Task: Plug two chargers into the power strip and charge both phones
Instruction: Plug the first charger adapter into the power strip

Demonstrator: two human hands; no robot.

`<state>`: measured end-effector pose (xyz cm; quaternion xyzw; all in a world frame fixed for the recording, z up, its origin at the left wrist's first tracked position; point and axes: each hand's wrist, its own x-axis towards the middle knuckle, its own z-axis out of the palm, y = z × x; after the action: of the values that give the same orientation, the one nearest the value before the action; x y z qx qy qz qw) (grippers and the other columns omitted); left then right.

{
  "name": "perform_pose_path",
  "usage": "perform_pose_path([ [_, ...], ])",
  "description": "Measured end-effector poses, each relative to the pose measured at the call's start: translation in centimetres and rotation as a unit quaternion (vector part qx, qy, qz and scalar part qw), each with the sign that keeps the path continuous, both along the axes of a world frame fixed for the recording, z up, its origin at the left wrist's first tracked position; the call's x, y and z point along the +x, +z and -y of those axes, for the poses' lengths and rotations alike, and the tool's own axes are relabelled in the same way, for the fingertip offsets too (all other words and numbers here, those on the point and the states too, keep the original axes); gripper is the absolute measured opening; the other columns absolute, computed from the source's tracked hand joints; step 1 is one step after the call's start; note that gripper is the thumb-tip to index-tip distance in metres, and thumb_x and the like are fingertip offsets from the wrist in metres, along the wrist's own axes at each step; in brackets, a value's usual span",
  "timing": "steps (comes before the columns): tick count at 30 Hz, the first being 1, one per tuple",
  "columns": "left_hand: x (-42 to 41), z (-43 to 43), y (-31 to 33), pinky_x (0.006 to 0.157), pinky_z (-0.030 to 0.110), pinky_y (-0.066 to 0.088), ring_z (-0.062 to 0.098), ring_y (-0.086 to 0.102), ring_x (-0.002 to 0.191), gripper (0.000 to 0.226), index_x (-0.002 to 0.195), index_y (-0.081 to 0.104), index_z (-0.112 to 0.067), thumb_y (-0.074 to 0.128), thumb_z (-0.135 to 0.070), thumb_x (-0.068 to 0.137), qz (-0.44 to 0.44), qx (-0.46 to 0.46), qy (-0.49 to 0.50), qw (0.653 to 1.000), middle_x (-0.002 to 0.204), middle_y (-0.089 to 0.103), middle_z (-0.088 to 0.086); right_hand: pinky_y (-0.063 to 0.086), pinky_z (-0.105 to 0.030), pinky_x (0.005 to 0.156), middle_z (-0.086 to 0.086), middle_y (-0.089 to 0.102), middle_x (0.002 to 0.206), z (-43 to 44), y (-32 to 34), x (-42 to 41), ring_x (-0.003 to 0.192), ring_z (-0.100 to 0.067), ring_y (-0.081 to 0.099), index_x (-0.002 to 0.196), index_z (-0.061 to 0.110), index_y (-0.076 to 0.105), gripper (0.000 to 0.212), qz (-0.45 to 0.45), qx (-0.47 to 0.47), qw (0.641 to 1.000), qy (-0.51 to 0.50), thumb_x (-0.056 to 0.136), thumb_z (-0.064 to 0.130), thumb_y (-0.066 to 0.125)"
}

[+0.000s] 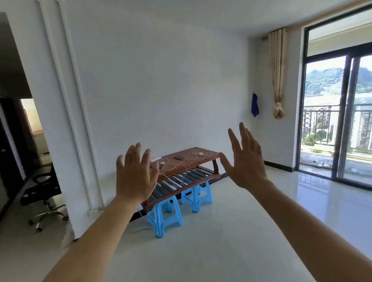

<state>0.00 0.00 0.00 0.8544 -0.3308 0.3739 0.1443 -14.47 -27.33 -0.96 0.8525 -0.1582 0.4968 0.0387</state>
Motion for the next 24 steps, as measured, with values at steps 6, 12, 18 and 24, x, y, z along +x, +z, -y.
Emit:
perform_pose_path([
  [6,8.9,5.6,-2.8,0.108,0.061,0.039,0.039,0.044,0.139,0.058,0.137,0.054,-0.008,0.037,-0.047,0.098,-0.009,0.068,0.001,0.998,0.149,0.049,0.022,0.024,-0.053,0.117,-0.019,0.013,0.165,4.4,-2.6,10.1,0.149,-0.038,0.021,0.156,0.014,0.027,0.074,-0.055,-0.007,0.998,0.000,0.096,0.051,0.048],
  [12,23.5,8.8,-5.1,0.102,0.061,0.042,0.040,0.050,0.133,0.058,0.132,0.056,-0.008,0.036,-0.047,0.095,0.003,0.057,0.004,0.998,0.143,0.054,0.023,0.028,-0.053,0.117,-0.019,0.017,0.165,9.4,-5.9,25.3,0.148,-0.038,0.025,0.154,0.014,0.033,0.074,-0.105,0.004,0.994,0.015,0.093,0.050,0.055],
  [18,37.9,14.5,-4.6,0.105,0.062,0.039,0.041,0.046,0.137,0.055,0.133,0.056,-0.007,0.037,-0.045,0.099,-0.039,0.070,0.018,0.997,0.147,0.050,0.024,0.031,-0.053,0.116,-0.020,0.024,0.162,14.6,-7.4,39.1,0.146,-0.039,0.029,0.152,0.011,0.037,0.073,-0.174,0.001,0.984,0.024,0.092,0.048,0.057],
  [24,50.1,25.0,-7.1,0.106,0.060,0.039,0.038,0.044,0.138,0.058,0.136,0.053,-0.010,0.034,-0.050,0.099,-0.063,0.093,0.011,0.994,0.149,0.049,0.022,0.029,-0.049,0.116,-0.018,0.025,0.162,23.9,-10.1,49.7,0.146,-0.036,0.029,0.152,0.014,0.036,0.071,-0.174,0.032,0.984,0.013,0.093,0.049,0.055],
])
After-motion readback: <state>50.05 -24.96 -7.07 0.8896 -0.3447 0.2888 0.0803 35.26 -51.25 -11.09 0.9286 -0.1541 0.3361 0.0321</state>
